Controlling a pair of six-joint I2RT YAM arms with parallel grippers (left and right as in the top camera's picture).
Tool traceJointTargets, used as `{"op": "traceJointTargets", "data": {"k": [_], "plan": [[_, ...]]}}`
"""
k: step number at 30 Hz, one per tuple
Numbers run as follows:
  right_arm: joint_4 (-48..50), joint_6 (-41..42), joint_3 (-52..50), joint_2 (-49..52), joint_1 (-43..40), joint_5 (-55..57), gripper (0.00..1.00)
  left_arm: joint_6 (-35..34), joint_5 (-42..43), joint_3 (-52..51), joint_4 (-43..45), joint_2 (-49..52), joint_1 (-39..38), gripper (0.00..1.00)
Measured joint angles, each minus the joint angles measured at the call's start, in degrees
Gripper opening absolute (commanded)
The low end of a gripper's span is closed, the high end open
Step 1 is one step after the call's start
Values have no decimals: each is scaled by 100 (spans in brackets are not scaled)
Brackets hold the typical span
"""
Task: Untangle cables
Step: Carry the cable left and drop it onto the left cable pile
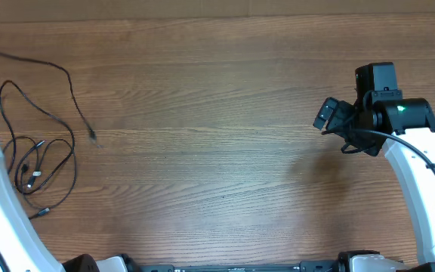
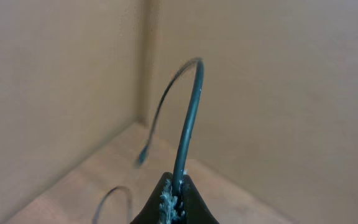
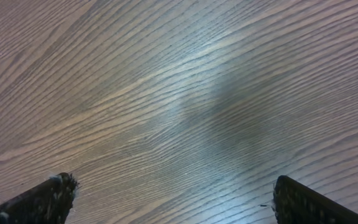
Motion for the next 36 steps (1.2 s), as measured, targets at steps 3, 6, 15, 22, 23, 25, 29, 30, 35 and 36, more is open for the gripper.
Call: {"op": "traceJointTargets", "data": {"k": [3,6,15,22,23,25,29,30,35,36], "plan": [[0,-2,0,0,2,0,100,-114,-2,0,-221,52,280,4],[0,-2,0,0,0,0,100,-203,-7,0,-352,133,431,4],[-2,0,0,0,2,0,100,-291,-2,0,-802,492,452,4],[-24,0,0,0,0,2,100,-317,-2,0,-1255,920,452,9],[-24,0,0,0,0,2,100,-330,-2,0,-1322,977,452,9],[-24,0,0,0,0,-2,100,-354,-2,0,-1475,1086,452,9],[-24,-2,0,0,0,0,100,-422,-2,0,-1812,1279,452,4],[-28,-2,0,0,0,0,100,-433,-4,0,-1893,1325,452,4],[-31,0,0,0,0,-2,100,-612,-2,0,-2286,1606,468,4],[-26,0,0,0,0,0,100,-660,-2,0,-2352,1670,468,4]]}}
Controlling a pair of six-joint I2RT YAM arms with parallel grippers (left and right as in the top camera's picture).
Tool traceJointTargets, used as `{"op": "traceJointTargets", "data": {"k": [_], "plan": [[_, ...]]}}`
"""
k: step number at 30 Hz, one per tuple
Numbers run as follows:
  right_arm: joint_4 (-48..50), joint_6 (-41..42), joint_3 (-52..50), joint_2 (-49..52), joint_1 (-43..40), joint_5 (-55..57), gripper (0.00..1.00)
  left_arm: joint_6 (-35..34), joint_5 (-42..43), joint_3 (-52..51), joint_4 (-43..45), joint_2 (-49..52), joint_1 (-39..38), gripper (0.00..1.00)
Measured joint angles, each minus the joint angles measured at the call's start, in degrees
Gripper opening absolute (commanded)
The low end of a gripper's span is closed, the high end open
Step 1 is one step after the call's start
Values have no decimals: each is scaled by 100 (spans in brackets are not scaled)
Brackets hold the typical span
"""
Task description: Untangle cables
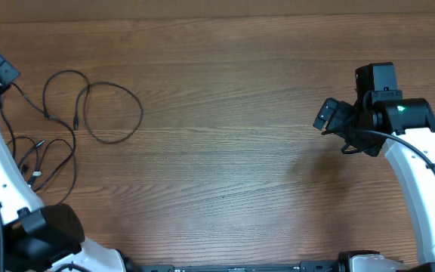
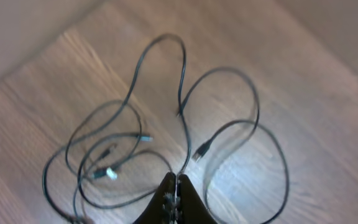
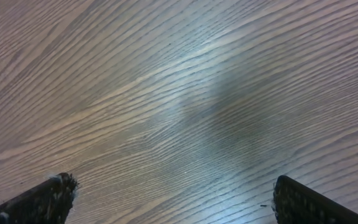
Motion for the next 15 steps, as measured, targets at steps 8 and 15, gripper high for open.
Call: {"op": "traceJointTargets", "data": {"k": [8,15], "plan": [[0,0,0,0,2,0,100,-184,511,0,-374,245,33,33],[0,0,0,0,0,0,100,-186,1150,-55,-590,245,-170,45]]}}
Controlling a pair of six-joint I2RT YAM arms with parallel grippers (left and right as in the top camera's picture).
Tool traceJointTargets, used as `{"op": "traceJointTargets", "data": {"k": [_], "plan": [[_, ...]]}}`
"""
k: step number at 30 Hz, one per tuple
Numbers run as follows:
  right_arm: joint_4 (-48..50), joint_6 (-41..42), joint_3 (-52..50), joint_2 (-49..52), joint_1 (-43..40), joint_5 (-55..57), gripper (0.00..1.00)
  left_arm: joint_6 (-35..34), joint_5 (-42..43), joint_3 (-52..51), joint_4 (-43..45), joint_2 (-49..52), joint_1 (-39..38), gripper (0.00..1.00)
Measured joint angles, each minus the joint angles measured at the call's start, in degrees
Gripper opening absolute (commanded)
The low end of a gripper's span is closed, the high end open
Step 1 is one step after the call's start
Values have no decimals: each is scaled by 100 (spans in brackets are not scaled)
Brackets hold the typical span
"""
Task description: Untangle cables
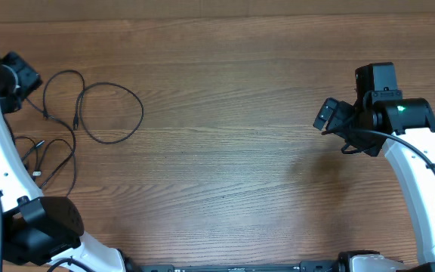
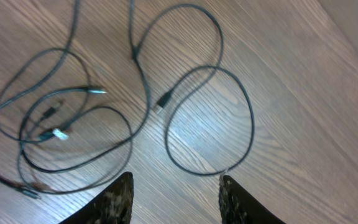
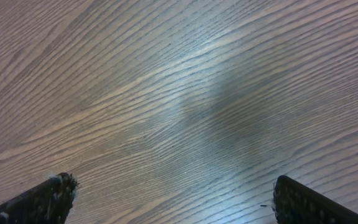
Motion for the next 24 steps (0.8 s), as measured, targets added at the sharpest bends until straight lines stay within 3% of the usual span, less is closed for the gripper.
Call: {"op": "traceJointTargets", "data": {"k": [9,20,24], "plan": [[-17,0,2,0,0,0,100,-2,-7,-1438,437,17,-260,54],[-42,2,0,0,0,-2,100,2,-50,-3738,2531,17,-258,54],[-42,0,0,0,0,0,100,2,-37,-4301,3287,17,-258,67]]}}
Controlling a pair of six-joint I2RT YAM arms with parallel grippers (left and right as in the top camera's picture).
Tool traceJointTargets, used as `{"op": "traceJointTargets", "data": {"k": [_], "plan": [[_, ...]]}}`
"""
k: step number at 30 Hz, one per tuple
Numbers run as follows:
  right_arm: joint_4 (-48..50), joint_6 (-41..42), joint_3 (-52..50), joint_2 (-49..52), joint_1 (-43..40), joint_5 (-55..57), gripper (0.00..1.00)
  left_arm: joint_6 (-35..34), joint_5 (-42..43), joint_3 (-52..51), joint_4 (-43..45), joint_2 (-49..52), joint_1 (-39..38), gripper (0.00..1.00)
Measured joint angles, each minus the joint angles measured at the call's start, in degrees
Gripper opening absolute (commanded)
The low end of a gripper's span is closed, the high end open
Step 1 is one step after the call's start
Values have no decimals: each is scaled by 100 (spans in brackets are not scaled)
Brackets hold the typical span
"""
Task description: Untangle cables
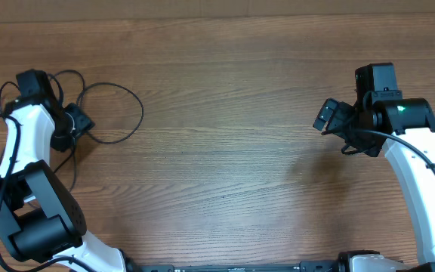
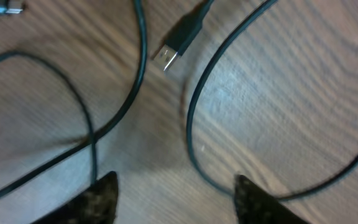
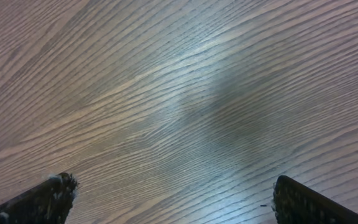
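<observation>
Thin black cables lie at the table's left side. One forms a wide loop (image 1: 140,112) to the right of my left arm; more strands (image 1: 73,162) run under and below the arm. My left gripper (image 1: 72,123) is open and low over them. In the left wrist view its gripper (image 2: 176,186) stands open, with the loop's curve (image 2: 190,124) between the fingers, a USB plug (image 2: 178,42) ahead and another strand (image 2: 140,74) to the left. My right gripper (image 1: 329,113) hangs open at the right over bare wood (image 3: 179,99), with its gripper (image 3: 174,193) empty.
The wooden table (image 1: 225,174) spreads between the two arms. Its far edge (image 1: 217,17) runs along the top of the overhead view. My left arm's base (image 1: 29,211) sits at the near left.
My left gripper, open and well above the cables by the far left edge, now sits close to the table over the loop and the USB plug. It is still open. The right arm has not moved.
My left gripper was shut on a cable, held up at the far left with the cable strung out from the pile. Then it still held it, with loops laid right of the pile. Then it was open, the cable lying free. Now it is low over the loop.
</observation>
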Motion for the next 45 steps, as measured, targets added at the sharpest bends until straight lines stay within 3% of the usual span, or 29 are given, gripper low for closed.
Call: {"op": "traceJointTargets", "data": {"k": [10,23,28,30,35,45], "plan": [[-13,0,0,2,2,0,100,107,133,-164,922,0,-2,62],[-20,0,0,0,0,0,100,107,162,-168,1038,555,-184,63],[-26,-2,0,2,0,0,100,107,166,-168,1056,820,-190,59],[-37,0,0,2,0,0,100,111,160,-166,1060,881,-190,52],[-59,-2,0,2,0,0,100,133,168,-166,1060,894,-190,4],[-59,0,0,2,0,0,100,136,184,122,348,918,-188,4]]}}
